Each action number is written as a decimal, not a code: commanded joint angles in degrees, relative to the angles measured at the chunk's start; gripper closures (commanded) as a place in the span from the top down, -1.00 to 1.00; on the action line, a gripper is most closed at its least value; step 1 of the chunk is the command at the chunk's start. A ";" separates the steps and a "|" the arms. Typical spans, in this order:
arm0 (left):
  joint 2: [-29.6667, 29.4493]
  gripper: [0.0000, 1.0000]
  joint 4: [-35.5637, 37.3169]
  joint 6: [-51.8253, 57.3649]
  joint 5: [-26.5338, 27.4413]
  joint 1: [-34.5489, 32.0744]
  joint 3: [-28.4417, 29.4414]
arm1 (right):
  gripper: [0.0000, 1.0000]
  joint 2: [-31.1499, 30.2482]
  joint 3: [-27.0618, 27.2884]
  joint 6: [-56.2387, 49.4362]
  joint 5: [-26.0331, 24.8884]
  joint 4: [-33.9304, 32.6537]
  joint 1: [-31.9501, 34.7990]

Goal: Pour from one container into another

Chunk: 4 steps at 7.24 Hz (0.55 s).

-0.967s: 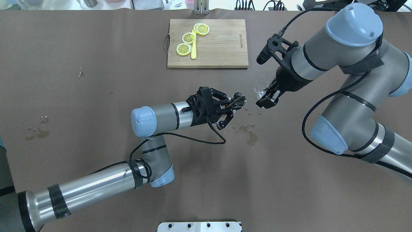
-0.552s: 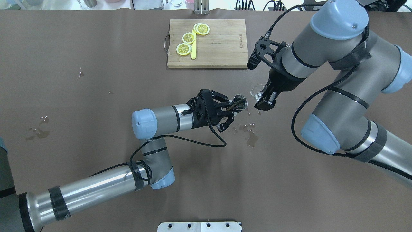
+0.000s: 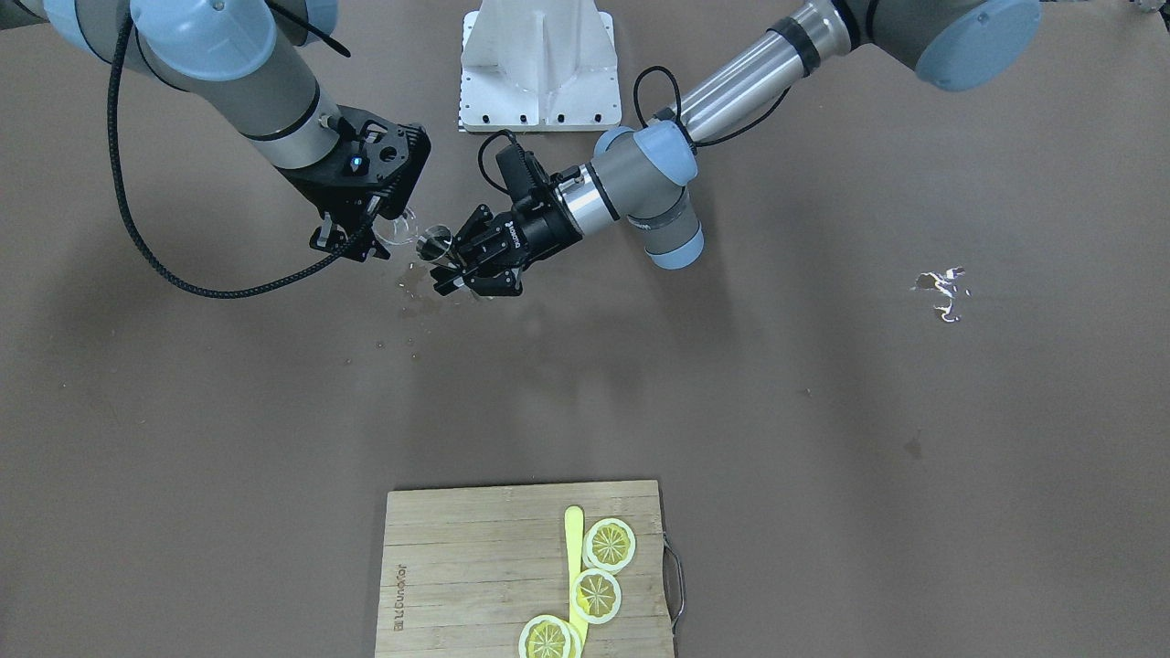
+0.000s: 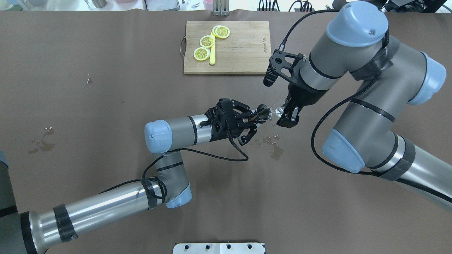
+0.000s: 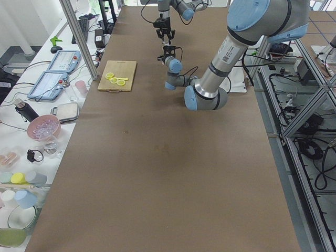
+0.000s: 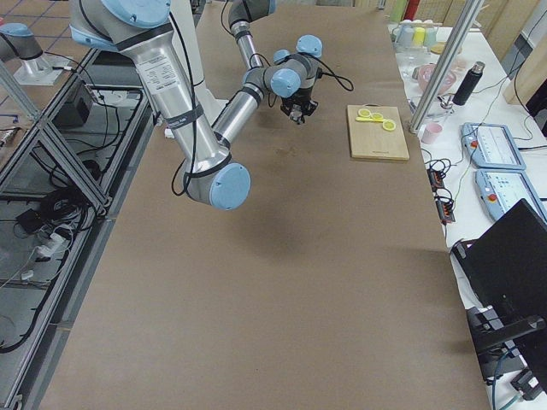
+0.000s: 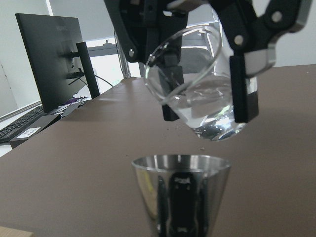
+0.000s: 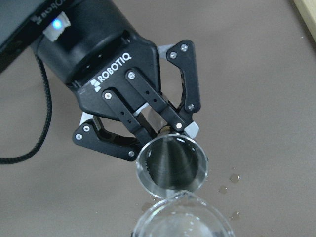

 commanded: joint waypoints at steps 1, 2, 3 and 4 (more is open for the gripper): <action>0.03 -1.00 -0.13 0.00 0.07 0.06 -0.09 | -1.00 1.00 -0.18 -3.74 0.03 -3.13 -0.46; 0.03 -1.00 -0.13 0.00 0.07 0.15 -0.09 | -1.00 1.09 -0.18 -4.54 0.03 -3.83 -0.55; 0.12 -1.00 -0.39 0.00 0.07 0.15 -0.09 | -1.00 1.26 -0.27 -5.94 0.11 -4.97 -0.72; 0.12 -1.00 -0.83 0.00 0.07 0.15 -0.09 | -1.00 2.48 -0.62 -7.35 0.03 -7.16 -0.81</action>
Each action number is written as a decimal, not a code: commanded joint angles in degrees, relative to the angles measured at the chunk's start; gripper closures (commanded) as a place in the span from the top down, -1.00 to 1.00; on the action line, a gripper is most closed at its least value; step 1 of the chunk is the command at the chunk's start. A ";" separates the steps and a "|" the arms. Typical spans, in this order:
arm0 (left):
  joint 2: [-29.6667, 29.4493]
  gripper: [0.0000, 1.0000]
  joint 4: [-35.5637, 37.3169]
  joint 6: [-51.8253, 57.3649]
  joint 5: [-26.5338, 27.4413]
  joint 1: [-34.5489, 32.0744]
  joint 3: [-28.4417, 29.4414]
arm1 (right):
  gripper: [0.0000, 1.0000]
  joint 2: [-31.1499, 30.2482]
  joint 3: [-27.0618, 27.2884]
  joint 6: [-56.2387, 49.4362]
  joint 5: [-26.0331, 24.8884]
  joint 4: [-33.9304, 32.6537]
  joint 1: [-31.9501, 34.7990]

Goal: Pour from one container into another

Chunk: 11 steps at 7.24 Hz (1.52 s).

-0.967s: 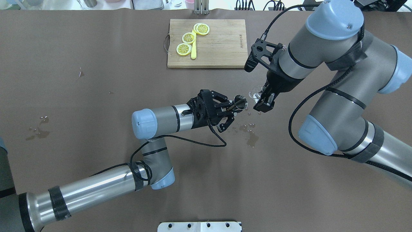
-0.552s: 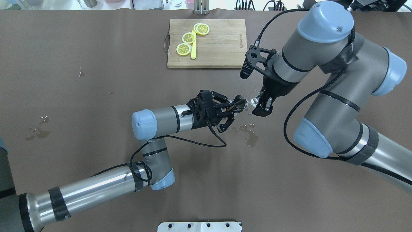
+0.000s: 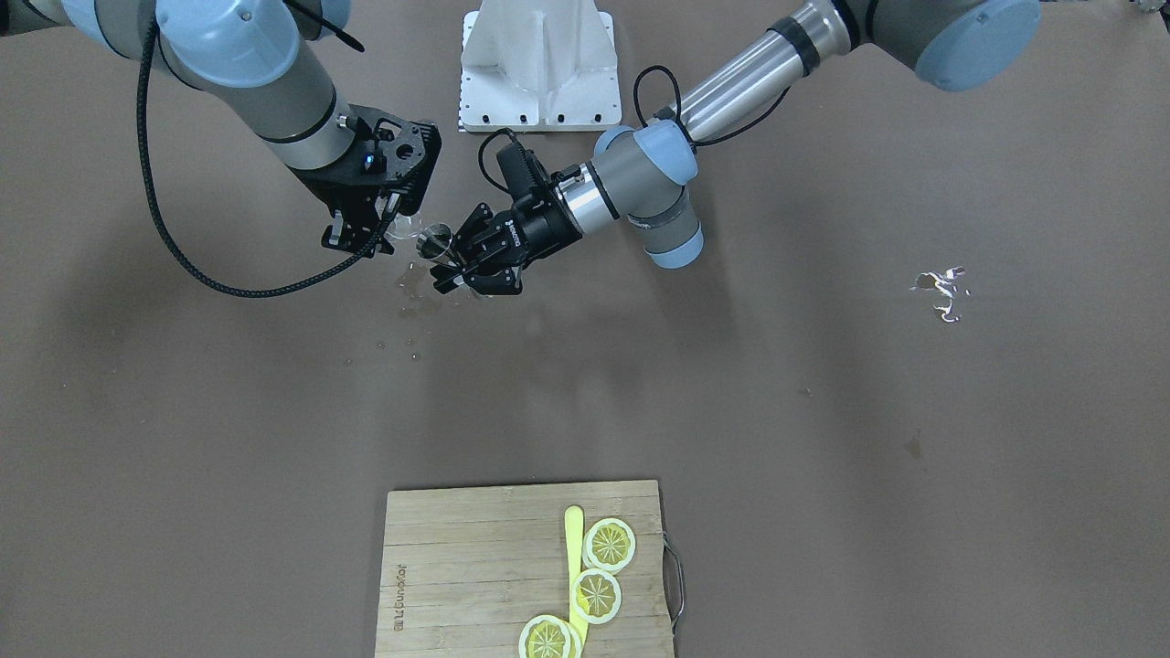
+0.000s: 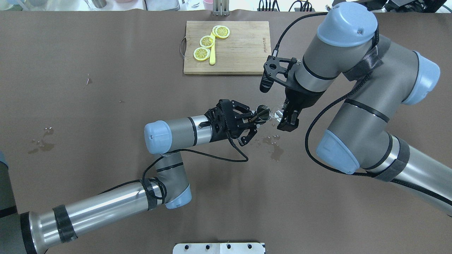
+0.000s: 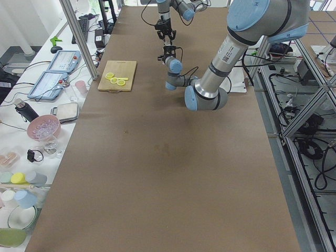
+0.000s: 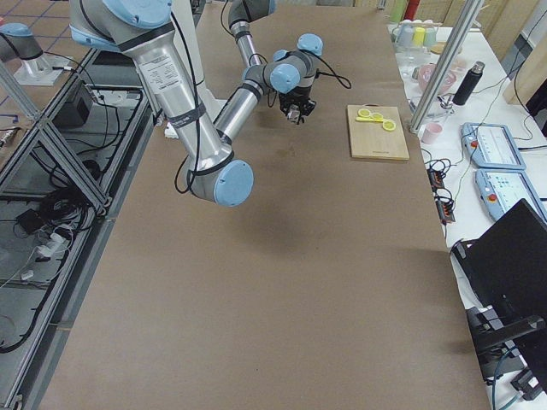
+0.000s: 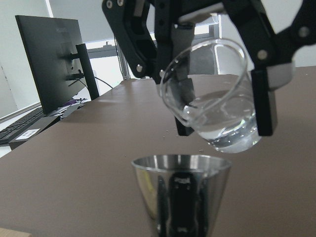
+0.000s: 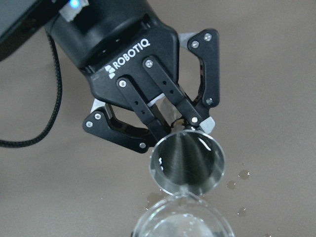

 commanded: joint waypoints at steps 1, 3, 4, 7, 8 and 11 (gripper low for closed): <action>0.03 -1.00 -0.51 0.00 0.00 0.02 -0.18 | -1.00 1.63 -0.64 -3.55 -0.12 -3.59 -0.14; 0.03 -1.00 -0.60 0.09 0.00 0.10 -0.36 | -1.00 3.30 -1.87 -3.83 -0.21 -5.88 -0.14; 0.03 -1.00 -0.95 0.09 0.00 0.10 -0.36 | -1.00 5.40 -3.27 -5.74 -0.21 -8.42 -0.14; 0.03 -1.00 -0.95 0.00 0.00 0.10 -0.10 | -1.00 7.96 -4.08 -7.96 -0.30 -14.06 -0.23; 0.03 -1.00 -0.95 0.00 0.00 0.10 -0.10 | -1.00 8.40 -4.16 -8.66 -0.30 -15.46 -0.32; 0.21 -1.00 -1.31 0.00 0.00 0.19 -0.01 | -1.00 11.03 -4.95 -11.21 -1.26 -22.13 -0.32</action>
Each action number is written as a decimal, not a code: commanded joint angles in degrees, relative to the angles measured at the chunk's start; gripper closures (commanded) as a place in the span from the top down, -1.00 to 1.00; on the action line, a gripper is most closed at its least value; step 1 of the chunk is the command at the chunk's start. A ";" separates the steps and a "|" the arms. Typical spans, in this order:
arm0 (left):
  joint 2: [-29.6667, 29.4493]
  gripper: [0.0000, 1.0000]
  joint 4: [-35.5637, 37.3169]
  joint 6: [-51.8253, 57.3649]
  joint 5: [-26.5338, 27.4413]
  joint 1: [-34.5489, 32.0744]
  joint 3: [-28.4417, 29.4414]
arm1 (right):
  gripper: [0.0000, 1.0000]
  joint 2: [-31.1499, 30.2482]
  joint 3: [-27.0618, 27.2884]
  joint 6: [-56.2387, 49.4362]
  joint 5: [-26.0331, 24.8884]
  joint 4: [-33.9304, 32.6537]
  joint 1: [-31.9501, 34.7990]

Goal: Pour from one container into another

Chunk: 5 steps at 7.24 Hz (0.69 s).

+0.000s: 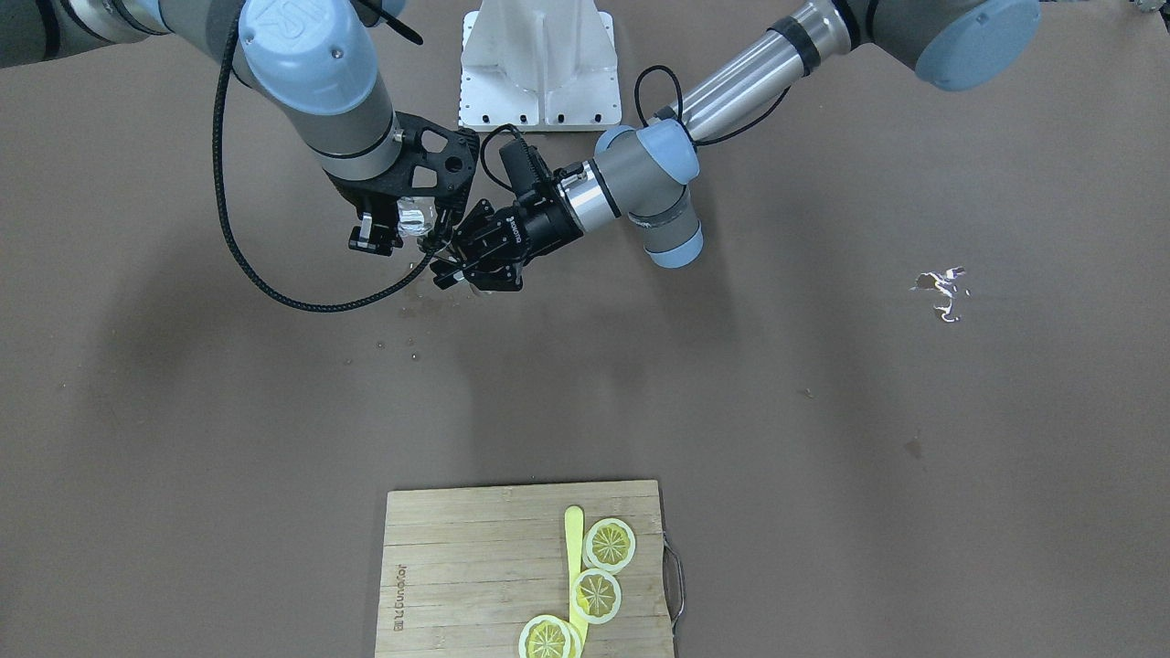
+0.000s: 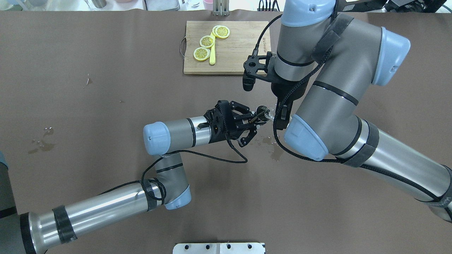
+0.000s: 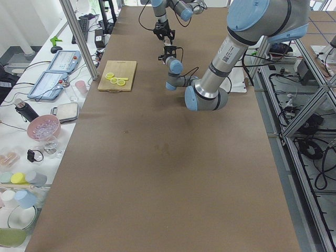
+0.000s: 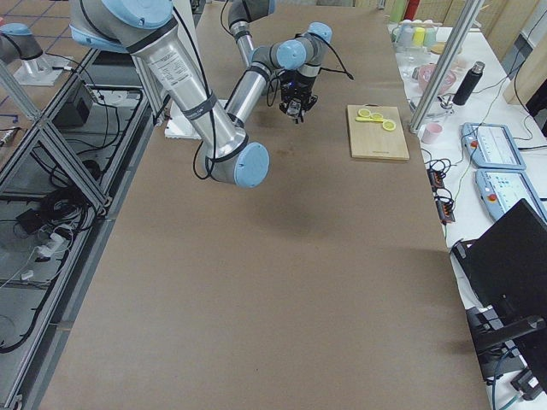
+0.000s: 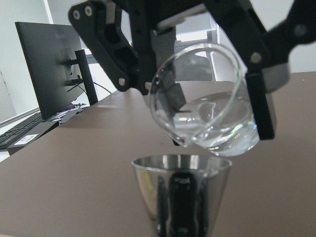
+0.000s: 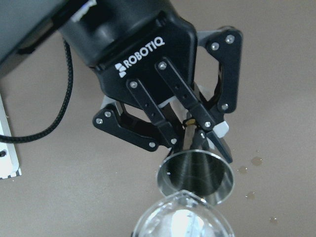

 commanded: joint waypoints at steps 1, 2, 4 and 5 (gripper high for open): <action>0.03 -1.00 -0.18 0.00 0.00 0.03 0.03 | -1.00 2.11 -1.51 -1.30 -0.58 -3.44 0.00; 0.03 -1.00 -0.19 0.00 0.00 0.03 0.03 | -1.00 3.60 -3.17 -1.48 -0.67 -4.76 0.00; 0.03 -1.00 -0.19 0.00 0.00 0.03 0.03 | -1.00 4.66 -4.50 -1.92 -0.76 -6.08 -0.09; 0.03 -1.00 -0.27 0.00 0.00 0.03 -0.06 | -1.00 4.76 -4.60 -2.01 -0.94 -7.05 -0.27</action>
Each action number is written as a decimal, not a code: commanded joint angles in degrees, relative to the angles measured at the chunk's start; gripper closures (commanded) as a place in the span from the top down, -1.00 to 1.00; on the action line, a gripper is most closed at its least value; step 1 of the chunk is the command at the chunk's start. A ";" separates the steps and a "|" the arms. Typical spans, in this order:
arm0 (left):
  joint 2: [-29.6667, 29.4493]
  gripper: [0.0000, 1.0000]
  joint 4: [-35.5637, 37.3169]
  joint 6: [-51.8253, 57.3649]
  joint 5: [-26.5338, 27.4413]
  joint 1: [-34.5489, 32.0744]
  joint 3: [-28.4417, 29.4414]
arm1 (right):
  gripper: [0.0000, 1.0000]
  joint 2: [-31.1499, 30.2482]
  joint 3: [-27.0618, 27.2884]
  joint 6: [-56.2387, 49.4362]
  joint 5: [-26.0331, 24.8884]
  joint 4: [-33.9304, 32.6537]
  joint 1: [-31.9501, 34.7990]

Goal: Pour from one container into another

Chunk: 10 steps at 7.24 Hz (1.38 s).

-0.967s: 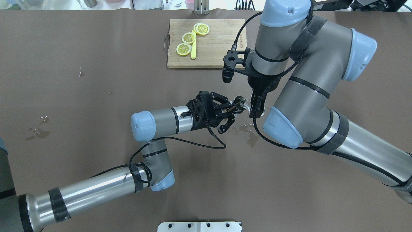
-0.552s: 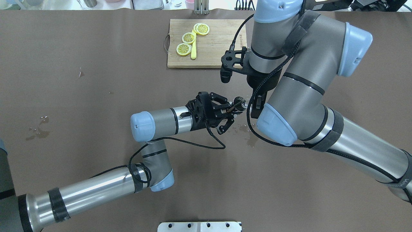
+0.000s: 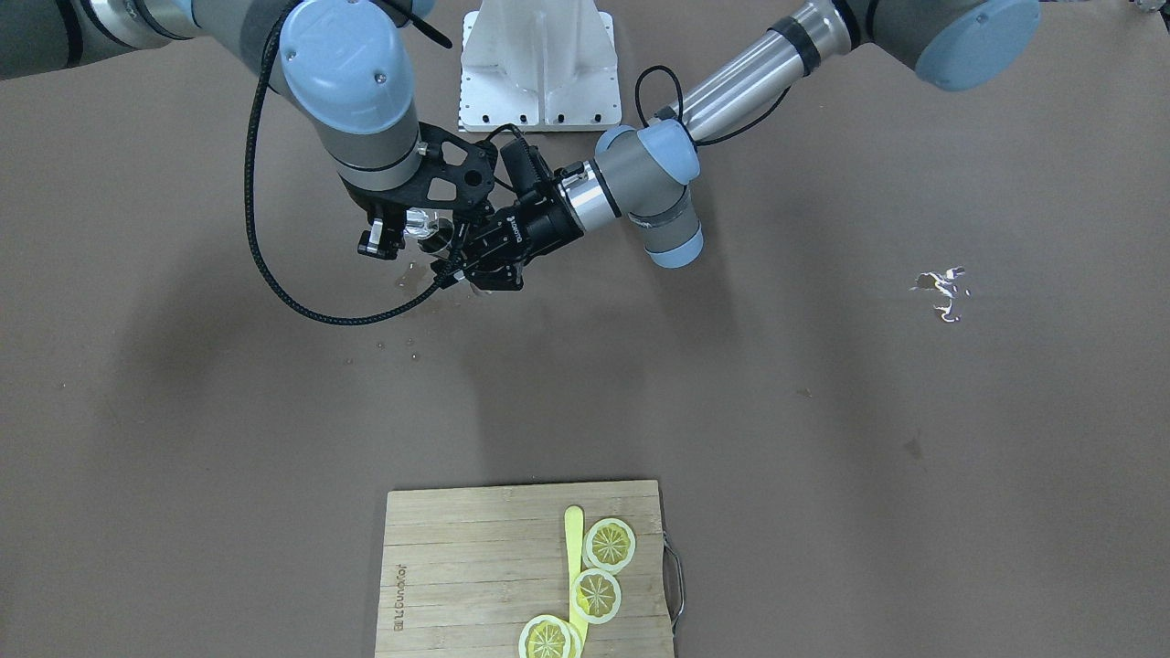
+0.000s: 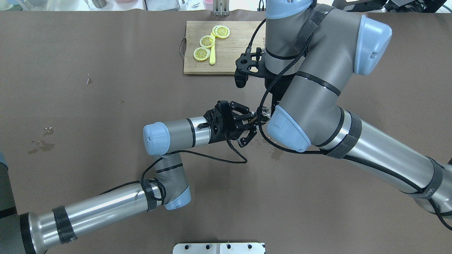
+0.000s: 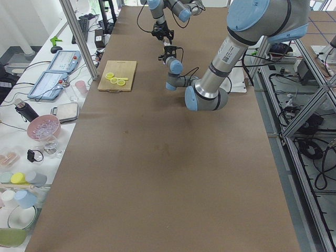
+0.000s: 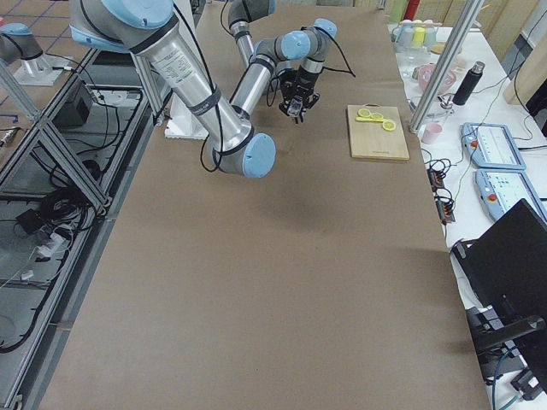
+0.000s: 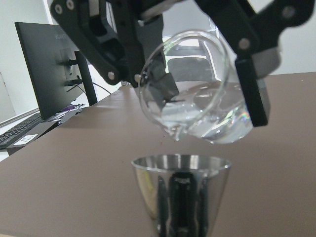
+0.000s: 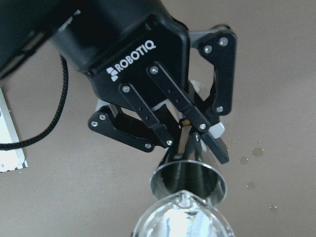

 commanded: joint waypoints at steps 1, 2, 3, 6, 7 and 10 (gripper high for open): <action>0.00 -1.00 -0.16 0.00 0.00 0.09 0.01 | -1.00 0.60 -0.62 -0.66 -0.15 -1.82 -0.24; 0.00 -1.00 -0.24 0.00 0.00 0.18 0.01 | -1.00 1.12 -1.15 -0.75 -0.15 -2.35 -0.24; 0.00 -1.00 -0.24 0.00 0.00 0.18 0.01 | -1.00 1.74 -1.24 -1.97 -0.24 -4.19 -0.24; 0.00 -1.00 -0.42 0.00 0.00 0.18 0.01 | -1.00 1.92 -1.24 -2.51 -0.24 -4.73 -0.24; 0.00 -1.00 -0.59 0.00 0.00 0.18 0.01 | -1.00 1.92 -1.33 -2.51 -0.68 -4.73 -0.32; 0.18 -1.00 -1.03 0.00 -0.09 0.26 0.01 | -1.00 1.31 -0.11 -3.39 -1.03 -5.00 0.02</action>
